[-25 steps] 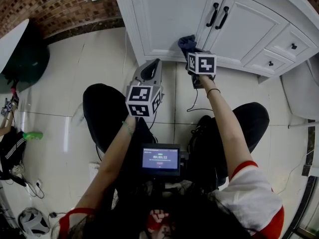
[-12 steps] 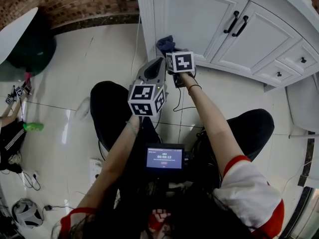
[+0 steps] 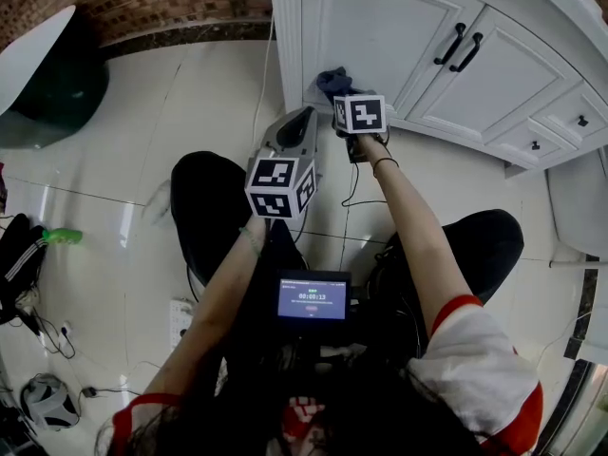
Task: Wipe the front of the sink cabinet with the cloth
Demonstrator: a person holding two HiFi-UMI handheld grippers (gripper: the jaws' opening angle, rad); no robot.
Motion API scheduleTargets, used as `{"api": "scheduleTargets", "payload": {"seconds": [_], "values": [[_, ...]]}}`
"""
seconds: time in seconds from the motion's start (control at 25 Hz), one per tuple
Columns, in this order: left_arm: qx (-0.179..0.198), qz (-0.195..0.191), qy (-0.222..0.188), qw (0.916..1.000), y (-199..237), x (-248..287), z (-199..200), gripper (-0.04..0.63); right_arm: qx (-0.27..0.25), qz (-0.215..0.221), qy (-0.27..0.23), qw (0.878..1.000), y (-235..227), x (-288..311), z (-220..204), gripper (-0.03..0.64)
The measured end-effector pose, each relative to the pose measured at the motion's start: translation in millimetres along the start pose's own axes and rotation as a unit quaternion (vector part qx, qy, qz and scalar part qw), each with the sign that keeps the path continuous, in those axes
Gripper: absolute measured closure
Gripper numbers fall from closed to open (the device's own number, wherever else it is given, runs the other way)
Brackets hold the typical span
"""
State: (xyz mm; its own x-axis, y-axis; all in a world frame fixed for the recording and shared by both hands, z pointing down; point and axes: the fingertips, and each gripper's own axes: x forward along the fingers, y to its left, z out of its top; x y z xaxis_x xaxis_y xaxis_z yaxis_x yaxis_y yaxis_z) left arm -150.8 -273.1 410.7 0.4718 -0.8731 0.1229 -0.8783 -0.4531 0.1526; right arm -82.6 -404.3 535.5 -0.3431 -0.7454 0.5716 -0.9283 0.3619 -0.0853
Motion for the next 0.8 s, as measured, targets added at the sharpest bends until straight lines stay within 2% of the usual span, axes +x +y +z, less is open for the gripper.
{"api": "scheduleTargets", "payload": {"seconds": [0.56, 0.8], "values": [[0.036, -0.029, 0.016, 0.9988, -40, 14, -4, 0.563, 0.062, -0.106, 0.011, 0.992, -160, -77, -58, 0.531], [0.045, -0.035, 0.019, 0.9982, -54, 17, -6, 0.563, 0.083, -0.119, 0.01, 0.989, -184, -89, -69, 0.531]]}}
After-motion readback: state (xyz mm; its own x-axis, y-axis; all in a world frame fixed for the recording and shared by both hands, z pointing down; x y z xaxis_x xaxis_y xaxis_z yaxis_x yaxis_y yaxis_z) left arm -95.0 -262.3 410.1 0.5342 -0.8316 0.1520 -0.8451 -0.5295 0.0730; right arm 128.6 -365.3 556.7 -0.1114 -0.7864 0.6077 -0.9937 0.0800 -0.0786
